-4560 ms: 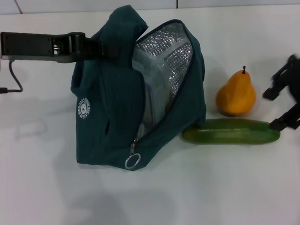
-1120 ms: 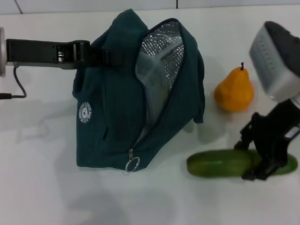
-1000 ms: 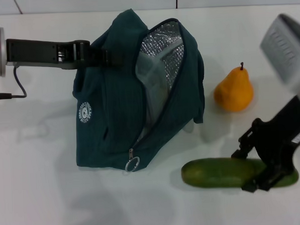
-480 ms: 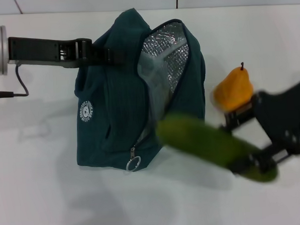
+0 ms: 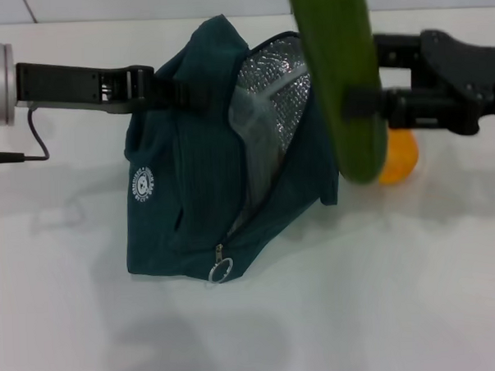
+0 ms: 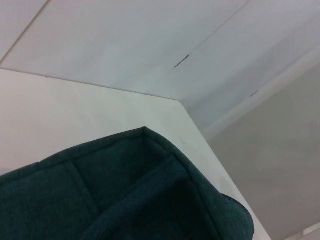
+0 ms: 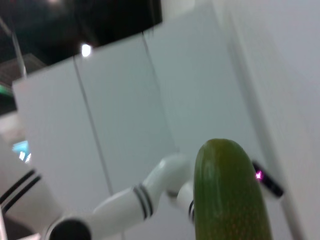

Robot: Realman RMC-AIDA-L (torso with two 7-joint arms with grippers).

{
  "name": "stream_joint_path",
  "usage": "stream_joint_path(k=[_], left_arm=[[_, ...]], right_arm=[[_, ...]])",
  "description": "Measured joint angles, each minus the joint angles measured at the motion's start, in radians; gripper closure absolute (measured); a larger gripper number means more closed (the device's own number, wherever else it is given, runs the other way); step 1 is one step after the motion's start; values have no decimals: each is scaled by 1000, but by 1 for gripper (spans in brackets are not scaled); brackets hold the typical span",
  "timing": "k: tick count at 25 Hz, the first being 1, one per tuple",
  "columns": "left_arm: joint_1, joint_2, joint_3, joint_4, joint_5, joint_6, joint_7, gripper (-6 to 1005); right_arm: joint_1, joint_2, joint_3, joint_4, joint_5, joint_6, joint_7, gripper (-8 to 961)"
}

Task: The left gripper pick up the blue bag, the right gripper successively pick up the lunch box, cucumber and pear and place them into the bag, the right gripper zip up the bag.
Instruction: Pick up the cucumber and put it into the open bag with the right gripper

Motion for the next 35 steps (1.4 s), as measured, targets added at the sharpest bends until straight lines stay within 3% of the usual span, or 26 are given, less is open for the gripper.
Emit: stream_joint_path(k=[7, 12, 18, 23, 29, 35], left_arm=[[-1, -2, -3, 0, 0, -1, 2, 956], [-4, -2, -3, 0, -4, -4, 2, 956], [-3, -2, -3, 0, -7, -4, 1, 956], [1, -2, -2, 0, -7, -4, 2, 956], [1, 0, -1, 0, -8, -3, 4, 956], [2, 3, -3, 0, -8, -2, 7, 956]], right_arm=[[4, 5, -84, 268, 223, 81, -250, 251], [8, 5, -280, 363, 446, 147, -426, 243], [12, 5, -613, 327, 717, 303, -511, 234], [5, 5, -821, 249, 844, 438, -588, 226], [-1, 5, -938, 225, 935, 517, -663, 217], [-4, 5, -959, 225, 963, 532, -704, 208]])
